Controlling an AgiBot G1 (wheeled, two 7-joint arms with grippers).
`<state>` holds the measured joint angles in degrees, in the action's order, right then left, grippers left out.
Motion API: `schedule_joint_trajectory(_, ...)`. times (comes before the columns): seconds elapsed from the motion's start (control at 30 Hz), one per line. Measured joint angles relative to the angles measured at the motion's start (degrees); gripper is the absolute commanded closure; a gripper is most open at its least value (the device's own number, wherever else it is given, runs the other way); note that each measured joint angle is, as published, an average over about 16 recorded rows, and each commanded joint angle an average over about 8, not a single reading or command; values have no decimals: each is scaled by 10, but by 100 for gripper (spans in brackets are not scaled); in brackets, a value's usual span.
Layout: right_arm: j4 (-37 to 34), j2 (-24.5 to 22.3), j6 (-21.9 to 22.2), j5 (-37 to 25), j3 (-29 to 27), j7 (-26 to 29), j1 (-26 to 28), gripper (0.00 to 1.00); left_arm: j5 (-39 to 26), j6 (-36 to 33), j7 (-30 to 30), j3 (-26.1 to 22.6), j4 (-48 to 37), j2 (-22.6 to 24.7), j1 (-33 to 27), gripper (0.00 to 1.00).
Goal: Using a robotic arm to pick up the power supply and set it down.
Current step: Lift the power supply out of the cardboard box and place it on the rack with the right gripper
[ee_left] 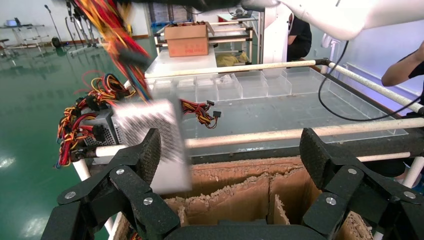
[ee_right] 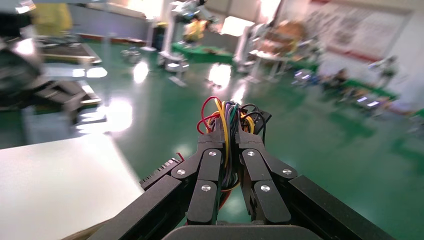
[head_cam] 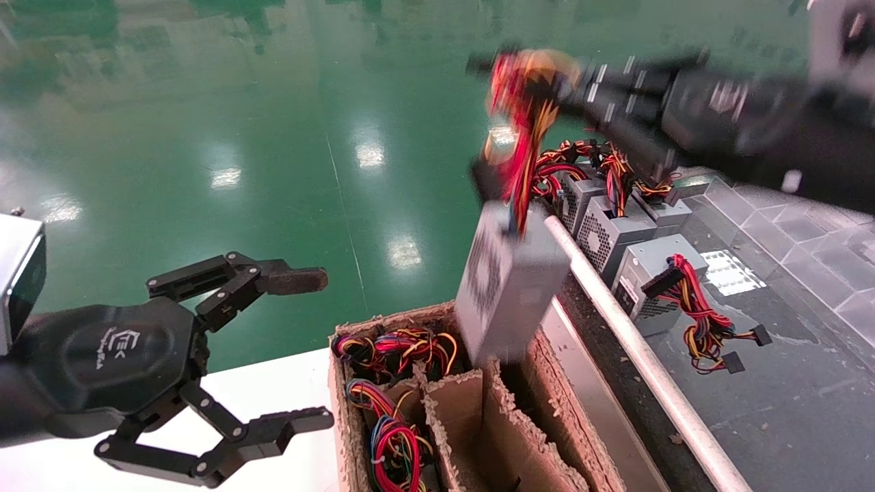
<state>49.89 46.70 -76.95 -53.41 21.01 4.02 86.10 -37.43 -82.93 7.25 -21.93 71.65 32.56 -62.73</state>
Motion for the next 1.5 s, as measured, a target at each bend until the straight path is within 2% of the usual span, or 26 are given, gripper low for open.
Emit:
schedule_joint_trajectory(0.4, -166, 23, 53, -46, -9, -94, 139, 100, 0, 0, 0, 0, 0, 0, 0, 0)
schedule_joint_trajectory(0.77, -318, -17, 70, -70, -20, -201, 232, 100, 0, 0, 0, 0, 0, 0, 0, 0)
schedule_joint_trajectory(1.2, -433, -88, 63, -109, -3, -257, 240, 100, 0, 0, 0, 0, 0, 0, 0, 0)
schedule_joint_trajectory(1.5, -476, -91, 56, -130, 11, -267, 217, 100, 0, 0, 0, 0, 0, 0, 0, 0)
